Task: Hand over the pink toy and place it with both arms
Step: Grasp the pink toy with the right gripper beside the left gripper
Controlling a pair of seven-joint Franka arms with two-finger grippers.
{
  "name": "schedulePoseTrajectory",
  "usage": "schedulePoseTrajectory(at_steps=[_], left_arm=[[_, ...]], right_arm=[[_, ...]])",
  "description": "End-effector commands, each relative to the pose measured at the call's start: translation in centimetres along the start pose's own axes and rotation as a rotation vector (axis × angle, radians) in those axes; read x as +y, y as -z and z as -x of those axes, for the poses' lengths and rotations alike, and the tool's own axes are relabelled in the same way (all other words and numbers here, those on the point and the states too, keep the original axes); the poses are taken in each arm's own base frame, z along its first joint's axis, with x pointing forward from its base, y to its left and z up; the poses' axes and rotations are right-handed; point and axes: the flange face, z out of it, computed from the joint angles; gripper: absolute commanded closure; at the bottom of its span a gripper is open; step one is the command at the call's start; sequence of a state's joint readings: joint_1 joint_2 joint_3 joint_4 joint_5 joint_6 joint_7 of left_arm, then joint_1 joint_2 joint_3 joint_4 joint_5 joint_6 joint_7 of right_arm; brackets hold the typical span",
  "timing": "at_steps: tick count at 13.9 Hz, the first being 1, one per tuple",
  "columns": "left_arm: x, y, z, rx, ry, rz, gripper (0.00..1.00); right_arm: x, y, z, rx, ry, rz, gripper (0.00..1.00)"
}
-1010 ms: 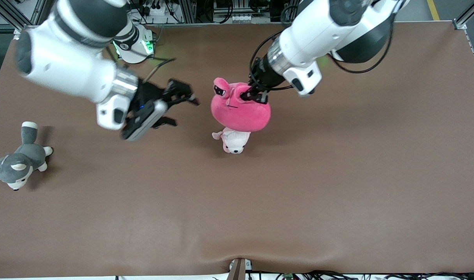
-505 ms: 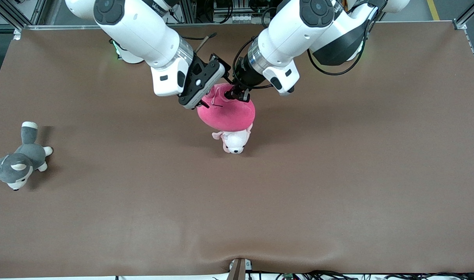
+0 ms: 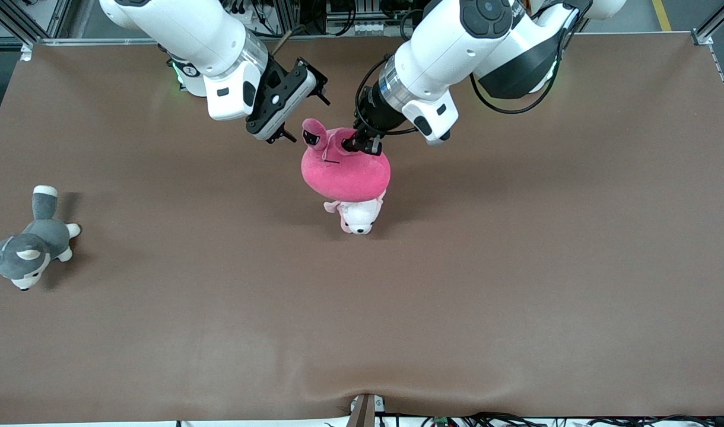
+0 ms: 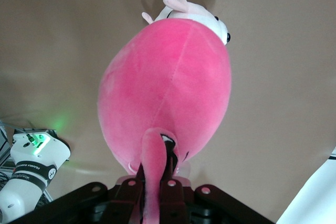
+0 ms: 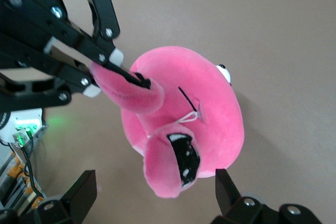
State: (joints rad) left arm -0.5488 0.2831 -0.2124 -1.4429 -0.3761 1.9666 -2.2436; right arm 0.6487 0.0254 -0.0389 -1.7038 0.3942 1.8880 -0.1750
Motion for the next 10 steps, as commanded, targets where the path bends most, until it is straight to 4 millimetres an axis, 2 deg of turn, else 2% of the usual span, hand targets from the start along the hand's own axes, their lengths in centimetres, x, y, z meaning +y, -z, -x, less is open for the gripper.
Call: schedulePoseTrajectory(at_steps=[1,4,7,10], left_arm=[[-0.4,0.2,0.8,-0.009,0.012,0.005,1.0],[-0.3,0.1,0.9,-0.014,0.013,0.011,1.0],[-0.3,0.2,0.9,-0.018,0.013,0.014,1.0],[-0.6,0.0,1.2,-0.016,0.007,0.012,1.0]], right_arm=[[0.0,-0.4,0.6,0.003,0.07,0.06,0.0],[0.5,-0.9,0.1,0.014,0.136,0.083,0.0],[1.1,-2.5,-0.4,0.005,0.13,0.086,0.0],[0.6,-4.0,-0.8,0.001,0.138,0.086,0.0]])
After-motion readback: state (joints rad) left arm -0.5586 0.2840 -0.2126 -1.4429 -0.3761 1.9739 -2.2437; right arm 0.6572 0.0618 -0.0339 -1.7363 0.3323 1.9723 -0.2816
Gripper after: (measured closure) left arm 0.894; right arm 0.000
